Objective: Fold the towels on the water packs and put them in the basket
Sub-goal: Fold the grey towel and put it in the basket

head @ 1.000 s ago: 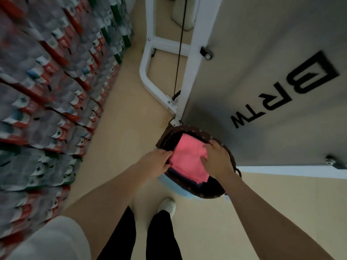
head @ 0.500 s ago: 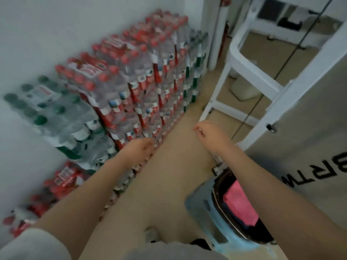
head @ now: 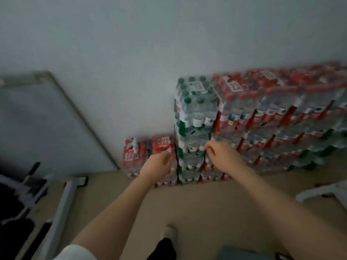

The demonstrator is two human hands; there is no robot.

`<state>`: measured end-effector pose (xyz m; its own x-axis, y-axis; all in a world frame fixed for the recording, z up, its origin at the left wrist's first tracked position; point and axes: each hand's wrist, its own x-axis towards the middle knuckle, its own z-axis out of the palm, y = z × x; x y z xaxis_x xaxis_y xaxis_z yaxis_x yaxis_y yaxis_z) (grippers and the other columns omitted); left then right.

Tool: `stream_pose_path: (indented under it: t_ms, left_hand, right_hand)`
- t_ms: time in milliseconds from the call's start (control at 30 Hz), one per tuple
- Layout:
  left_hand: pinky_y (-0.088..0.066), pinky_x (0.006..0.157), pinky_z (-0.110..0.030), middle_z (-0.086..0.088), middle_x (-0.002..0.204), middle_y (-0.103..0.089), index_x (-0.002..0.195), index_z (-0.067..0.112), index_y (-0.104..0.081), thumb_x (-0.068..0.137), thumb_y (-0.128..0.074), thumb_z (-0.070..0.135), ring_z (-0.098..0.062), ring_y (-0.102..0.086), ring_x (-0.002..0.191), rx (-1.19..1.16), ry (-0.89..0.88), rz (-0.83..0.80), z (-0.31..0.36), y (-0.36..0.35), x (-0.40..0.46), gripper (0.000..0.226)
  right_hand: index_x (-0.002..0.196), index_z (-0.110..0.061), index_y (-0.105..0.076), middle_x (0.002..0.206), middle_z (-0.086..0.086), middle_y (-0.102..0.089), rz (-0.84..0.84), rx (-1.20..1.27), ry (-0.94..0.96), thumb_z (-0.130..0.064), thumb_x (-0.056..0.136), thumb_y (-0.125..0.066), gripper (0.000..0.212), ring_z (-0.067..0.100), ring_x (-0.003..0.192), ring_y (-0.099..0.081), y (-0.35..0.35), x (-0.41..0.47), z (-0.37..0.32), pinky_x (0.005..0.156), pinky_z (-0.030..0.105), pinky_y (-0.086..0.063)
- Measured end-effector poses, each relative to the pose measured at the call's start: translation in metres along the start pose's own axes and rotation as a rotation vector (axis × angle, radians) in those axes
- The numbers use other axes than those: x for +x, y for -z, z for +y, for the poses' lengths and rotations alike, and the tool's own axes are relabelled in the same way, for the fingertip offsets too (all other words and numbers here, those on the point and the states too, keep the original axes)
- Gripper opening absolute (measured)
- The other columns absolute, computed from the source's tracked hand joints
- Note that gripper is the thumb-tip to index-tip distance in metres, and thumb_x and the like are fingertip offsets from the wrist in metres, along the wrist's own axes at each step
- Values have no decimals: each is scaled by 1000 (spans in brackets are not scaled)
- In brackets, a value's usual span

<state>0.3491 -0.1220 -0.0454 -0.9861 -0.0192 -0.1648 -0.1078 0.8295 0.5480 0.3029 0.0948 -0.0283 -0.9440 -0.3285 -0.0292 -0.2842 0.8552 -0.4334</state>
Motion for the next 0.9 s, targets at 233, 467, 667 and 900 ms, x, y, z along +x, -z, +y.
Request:
stream_pose_path:
  t_ms: [233, 467, 667, 900]
  left_hand:
    - [-43, 83, -31, -15, 111, -66, 112, 10, -62, 89, -48, 16, -30, -59, 106, -59, 355, 192, -64, 7, -131, 27]
    - [-46, 84, -28, -2, 115, -63, 124, 18, -51, 93, -43, 22, -20, -58, 102, -122, 611, 332, -115, 40, -234, 33]
    - [-48, 78, -28, 0, 115, -61, 127, 21, -50, 94, -45, 25, -15, -59, 93, -230, 774, 523, -168, 67, -309, 33]
    - [-49, 77, -24, 2, 110, -64, 128, 18, -48, 95, -44, 20, -12, -61, 89, -289, 773, 672, -249, 134, -375, 34]
  right_hand:
    - [111, -15, -56, 97, 6, -66, -259, -46, 225, -20, 96, -37, 25, 20, 71, -58, -47, -25, -92, 60, 34, -49]
    - [110, -18, -58, 110, 9, -66, -334, -24, 495, -21, 91, -43, 24, 30, 96, -62, -92, -45, -200, 80, 40, -51]
    - [113, -17, -55, 111, 11, -65, -406, -43, 684, -22, 92, -44, 24, 30, 102, -60, -136, -53, -296, 83, 36, -49]
    - [118, -13, -55, 115, 6, -63, -458, 36, 791, -18, 94, -44, 27, 23, 103, -59, -189, -72, -427, 88, 38, -50]
